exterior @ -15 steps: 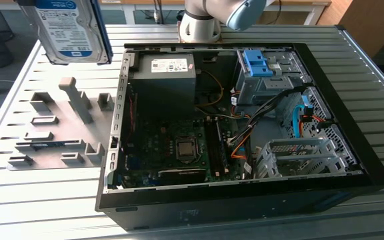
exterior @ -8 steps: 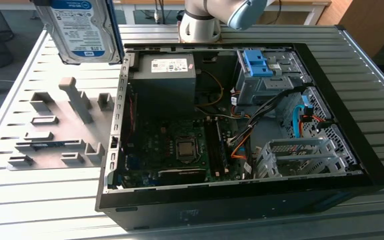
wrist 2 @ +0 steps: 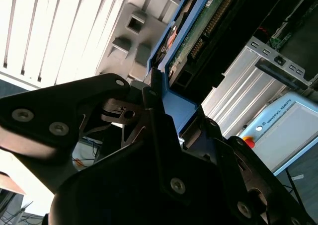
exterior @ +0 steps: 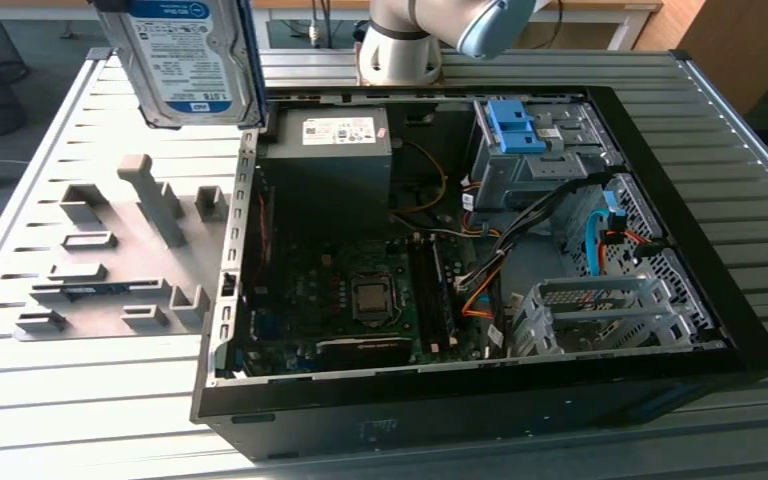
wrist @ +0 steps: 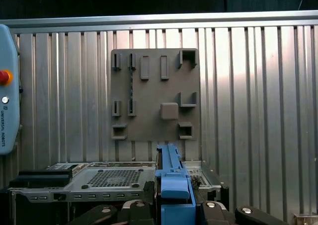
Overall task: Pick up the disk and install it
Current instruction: 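Pick up the disk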
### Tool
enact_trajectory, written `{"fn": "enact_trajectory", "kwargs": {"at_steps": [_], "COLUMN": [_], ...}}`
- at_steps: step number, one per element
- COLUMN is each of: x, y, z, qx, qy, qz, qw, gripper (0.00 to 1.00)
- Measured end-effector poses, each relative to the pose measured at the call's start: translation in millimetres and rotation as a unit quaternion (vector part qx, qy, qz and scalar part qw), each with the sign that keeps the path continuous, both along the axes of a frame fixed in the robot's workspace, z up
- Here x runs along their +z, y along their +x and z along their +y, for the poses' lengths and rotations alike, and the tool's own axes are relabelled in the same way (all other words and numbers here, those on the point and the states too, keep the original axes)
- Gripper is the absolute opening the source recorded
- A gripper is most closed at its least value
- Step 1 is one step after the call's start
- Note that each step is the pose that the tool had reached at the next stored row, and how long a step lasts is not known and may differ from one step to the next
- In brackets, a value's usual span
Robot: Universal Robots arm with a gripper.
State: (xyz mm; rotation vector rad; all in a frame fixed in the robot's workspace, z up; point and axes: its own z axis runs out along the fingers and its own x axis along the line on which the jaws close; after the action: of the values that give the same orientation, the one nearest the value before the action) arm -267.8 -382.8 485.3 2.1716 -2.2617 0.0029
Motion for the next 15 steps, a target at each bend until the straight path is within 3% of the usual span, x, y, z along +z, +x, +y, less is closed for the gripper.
{"fn": "enact_trajectory", "kwargs": {"at_steps": [13, 15], "x": [0.0, 0.0], "y": [53.8, 58.6], "z": [0.0, 0.0], "qx": [0.000, 0.000], "qy": [0.0000, 0.0000], "qz": [0.0000, 0.0000], "qw": [1.0000, 1.0000], "gripper": [0.37, 0.37]}}
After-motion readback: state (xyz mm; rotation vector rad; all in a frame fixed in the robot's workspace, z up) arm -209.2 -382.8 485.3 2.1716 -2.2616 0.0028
